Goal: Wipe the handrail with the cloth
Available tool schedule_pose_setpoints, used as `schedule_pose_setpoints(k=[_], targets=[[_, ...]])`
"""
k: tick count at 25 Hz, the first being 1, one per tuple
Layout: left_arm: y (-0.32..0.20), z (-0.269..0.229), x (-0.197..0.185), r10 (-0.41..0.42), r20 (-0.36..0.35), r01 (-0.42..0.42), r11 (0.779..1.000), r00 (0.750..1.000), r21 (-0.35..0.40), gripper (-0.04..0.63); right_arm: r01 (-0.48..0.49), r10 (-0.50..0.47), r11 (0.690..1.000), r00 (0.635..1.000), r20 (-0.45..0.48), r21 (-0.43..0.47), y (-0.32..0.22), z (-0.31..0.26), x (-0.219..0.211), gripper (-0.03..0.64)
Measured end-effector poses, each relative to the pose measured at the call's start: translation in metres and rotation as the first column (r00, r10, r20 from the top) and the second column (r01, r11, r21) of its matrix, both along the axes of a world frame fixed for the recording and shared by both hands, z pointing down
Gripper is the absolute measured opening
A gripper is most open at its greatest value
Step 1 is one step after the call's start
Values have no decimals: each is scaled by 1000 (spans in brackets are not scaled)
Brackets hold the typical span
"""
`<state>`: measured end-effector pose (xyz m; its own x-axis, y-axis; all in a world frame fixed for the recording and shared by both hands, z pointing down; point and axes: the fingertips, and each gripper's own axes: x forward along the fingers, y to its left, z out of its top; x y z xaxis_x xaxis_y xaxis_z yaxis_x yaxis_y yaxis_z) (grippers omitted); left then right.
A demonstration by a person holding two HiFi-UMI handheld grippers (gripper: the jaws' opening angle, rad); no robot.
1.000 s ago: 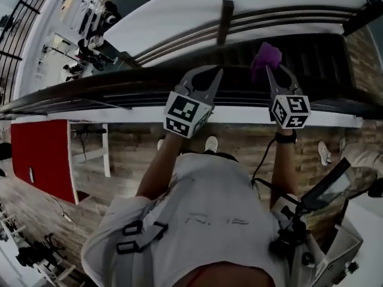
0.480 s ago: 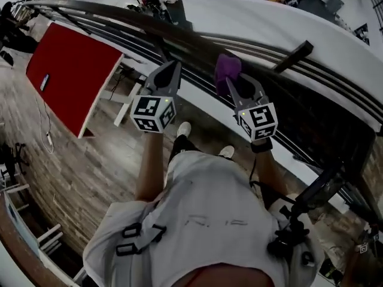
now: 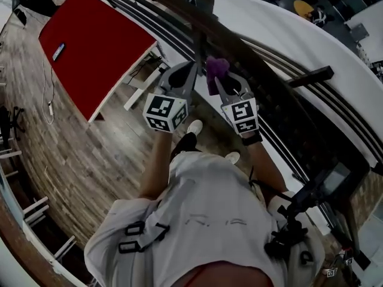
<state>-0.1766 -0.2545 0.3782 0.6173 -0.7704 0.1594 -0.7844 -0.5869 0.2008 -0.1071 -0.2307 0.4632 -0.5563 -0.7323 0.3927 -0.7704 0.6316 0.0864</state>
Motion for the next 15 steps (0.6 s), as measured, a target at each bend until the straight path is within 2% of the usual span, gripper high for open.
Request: schedule_pose_setpoints(k=[2, 6, 9, 15], targets=[[-8, 10, -12, -10, 15, 10, 1000, 1000, -5, 0, -18, 17, 999, 1000, -26, -30, -13, 23, -14, 60], [-24, 27, -33, -50, 105, 48, 999, 993, 24, 0, -73, 62, 993, 991, -120, -91, -36, 73, -27, 55], [-34, 38, -36, -38, 105, 37, 999, 994, 7, 2, -145, 128, 982, 981, -144, -120, -62, 101, -24, 52], [-47, 52, -37, -8, 90, 11, 999, 996, -33, 2, -341, 328, 914, 940, -95, -219, -122, 142, -11, 54]])
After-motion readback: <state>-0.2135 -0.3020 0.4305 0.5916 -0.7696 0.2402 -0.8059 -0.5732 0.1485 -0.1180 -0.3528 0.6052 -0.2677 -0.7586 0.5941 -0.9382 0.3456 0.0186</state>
